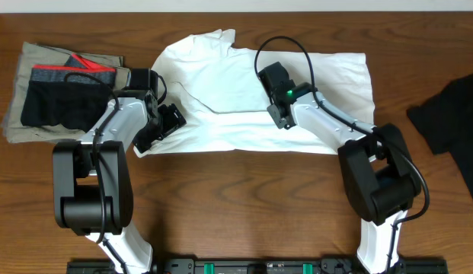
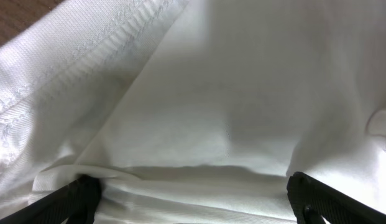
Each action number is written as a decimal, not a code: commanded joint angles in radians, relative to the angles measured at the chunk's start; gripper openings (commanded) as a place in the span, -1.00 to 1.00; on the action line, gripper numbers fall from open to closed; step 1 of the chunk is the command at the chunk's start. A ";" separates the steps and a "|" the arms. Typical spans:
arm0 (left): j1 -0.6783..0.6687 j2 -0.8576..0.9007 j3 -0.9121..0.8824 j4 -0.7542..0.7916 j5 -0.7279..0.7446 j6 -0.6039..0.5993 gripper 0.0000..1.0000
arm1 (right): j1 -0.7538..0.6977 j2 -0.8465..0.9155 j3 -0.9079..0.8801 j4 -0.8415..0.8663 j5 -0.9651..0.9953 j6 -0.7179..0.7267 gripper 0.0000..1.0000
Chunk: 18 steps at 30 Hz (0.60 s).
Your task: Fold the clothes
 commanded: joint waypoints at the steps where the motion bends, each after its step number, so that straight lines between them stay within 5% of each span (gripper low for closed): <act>1: 0.013 0.025 -0.020 -0.003 -0.028 -0.001 0.96 | -0.039 0.022 -0.006 0.012 0.065 -0.011 -0.79; 10: 0.013 0.025 -0.020 -0.003 -0.028 -0.001 0.96 | -0.128 -0.007 0.082 -0.128 0.178 0.172 -0.44; 18: 0.013 0.025 -0.020 0.000 -0.028 -0.001 0.96 | -0.140 -0.167 0.244 -0.454 -0.066 0.169 -0.31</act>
